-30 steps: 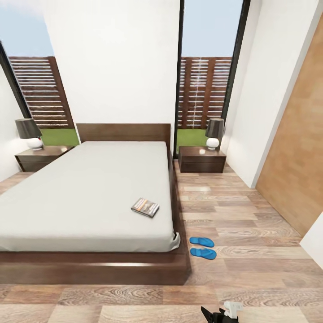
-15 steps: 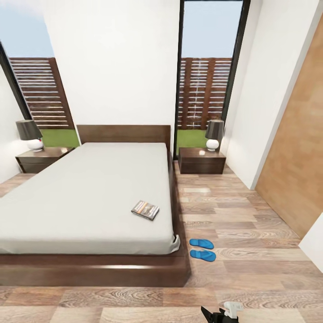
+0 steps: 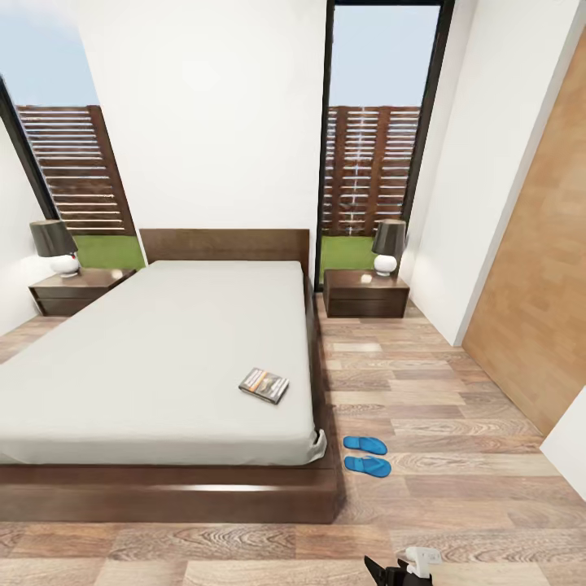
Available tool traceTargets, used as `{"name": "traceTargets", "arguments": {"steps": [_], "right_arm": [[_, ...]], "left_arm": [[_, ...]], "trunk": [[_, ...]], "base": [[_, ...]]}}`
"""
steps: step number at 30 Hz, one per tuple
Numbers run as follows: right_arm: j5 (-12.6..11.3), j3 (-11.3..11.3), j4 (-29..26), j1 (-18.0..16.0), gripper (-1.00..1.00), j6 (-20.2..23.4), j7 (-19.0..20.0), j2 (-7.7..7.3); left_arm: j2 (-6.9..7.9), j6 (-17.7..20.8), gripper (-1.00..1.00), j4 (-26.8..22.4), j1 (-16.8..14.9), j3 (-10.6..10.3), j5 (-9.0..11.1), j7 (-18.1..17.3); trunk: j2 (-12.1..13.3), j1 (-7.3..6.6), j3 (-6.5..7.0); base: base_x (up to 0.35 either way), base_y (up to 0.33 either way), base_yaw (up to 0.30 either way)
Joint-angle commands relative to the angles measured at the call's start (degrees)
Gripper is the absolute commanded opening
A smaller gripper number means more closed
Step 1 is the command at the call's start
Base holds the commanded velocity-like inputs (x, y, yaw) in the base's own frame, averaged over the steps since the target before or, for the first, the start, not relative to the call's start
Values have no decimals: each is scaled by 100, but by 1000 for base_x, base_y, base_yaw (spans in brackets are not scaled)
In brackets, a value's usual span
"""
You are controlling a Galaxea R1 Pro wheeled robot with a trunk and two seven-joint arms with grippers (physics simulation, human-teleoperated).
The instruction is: In the bedroom, move the book from the bed onto either nightstand, and place the two sandals side by side next to the bed.
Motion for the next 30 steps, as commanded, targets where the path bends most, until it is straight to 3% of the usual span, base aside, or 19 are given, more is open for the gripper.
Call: {"name": "traceTargets", "arguments": {"steps": [1, 14, 16, 18, 20, 22, 25, 26, 27, 28, 30], "right_arm": [[-56, 48, 24, -10, 100, -32, 33, 2], [-75, 21, 19, -10, 100, 27, 36, -60], [-93, -36, 13, -26, 100, 426, 23, -464], [-100, -63, 10, -41, 100, 910, -86, -764], [-127, -84, 8, -55, 100, 1579, -530, -1015], [-143, -87, 7, -59, 100, 1763, -718, -1084], [-137, -68, 7, -62, 100, 1663, -826, -1110], [-136, -59, 7, -62, 100, 1566, -840, -1109], [-136, -52, 7, -62, 100, 1494, -852, -1108], [-136, -50, 7, -62, 100, 1468, -856, -1107], [-133, -38, 10, -62, 100, 1408, -866, -1106]], "left_arm": [[1, 2, 100, 8, -5, 37, 13, -39], [9, 10, 100, 1, -6, 51, 9, -89], [10, 10, 100, -1, -6, 49, 4, -96], [10, 10, 100, -4, -6, 47, 0, -99], [15, 11, 100, -17, -6, 45, -6, -151], [27, 20, 100, -96, -8, 45, -8, -390], [40, 128, 100, -567, -13, 45, -12, -1005], [39, 538, 100, -991, -17, 45, -11, -1229], [33, 1199, 100, -1550, -19, 45, -10, -1424], [30, 1550, 100, -1845, -20, 45, -10, -1493], [22, 2949, 100, -3144, -22, 45, -3, -1659]], "trunk": [[-3, 0, -6], [-3, 0, -6], [-3, 0, -6], [-3, 0, -6], [-3, 0, -6], [-3, 0, -6], [-3, 0, -6], [-3, 0, -6], [-3, 0, -6], [-3, 0, -6], [-3, 0, -6]], "base": [[0, 0, 0], [0, 0, 0], [0, 0, 0], [0, 0, 0], [0, 0, 0], [0, 0, 0], [0, 0, 0], [0, 0, 0], [0, 0, 0], [0, 0, 0], [0, 0, 0]]}}
